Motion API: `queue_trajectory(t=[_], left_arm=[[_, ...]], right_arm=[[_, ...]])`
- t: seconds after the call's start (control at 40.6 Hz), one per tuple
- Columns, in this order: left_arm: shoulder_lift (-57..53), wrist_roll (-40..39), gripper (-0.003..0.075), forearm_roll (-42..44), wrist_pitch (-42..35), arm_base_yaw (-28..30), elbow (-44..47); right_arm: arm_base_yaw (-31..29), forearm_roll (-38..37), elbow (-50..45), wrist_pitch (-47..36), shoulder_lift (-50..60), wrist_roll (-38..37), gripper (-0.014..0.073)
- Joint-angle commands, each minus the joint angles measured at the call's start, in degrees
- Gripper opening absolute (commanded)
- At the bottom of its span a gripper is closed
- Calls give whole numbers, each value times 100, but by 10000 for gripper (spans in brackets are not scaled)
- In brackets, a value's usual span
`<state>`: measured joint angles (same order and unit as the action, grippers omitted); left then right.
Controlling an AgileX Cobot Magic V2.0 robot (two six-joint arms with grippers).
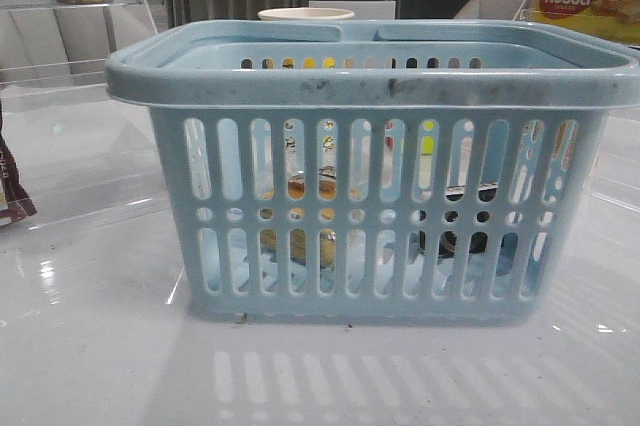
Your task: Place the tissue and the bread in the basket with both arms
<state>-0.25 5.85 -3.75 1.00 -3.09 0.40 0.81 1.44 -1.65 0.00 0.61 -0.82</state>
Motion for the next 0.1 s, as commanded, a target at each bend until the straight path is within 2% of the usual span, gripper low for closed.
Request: queue_trajectory(t=[0.0,0.074], left_arm=[[-98,-32,93,-46,-492,-35,27],[-98,-32,93,-46,-492,-35,27]], right_arm=[[-29,-55,31,-548,113,-9,27],[-29,-55,31,-548,113,-9,27]])
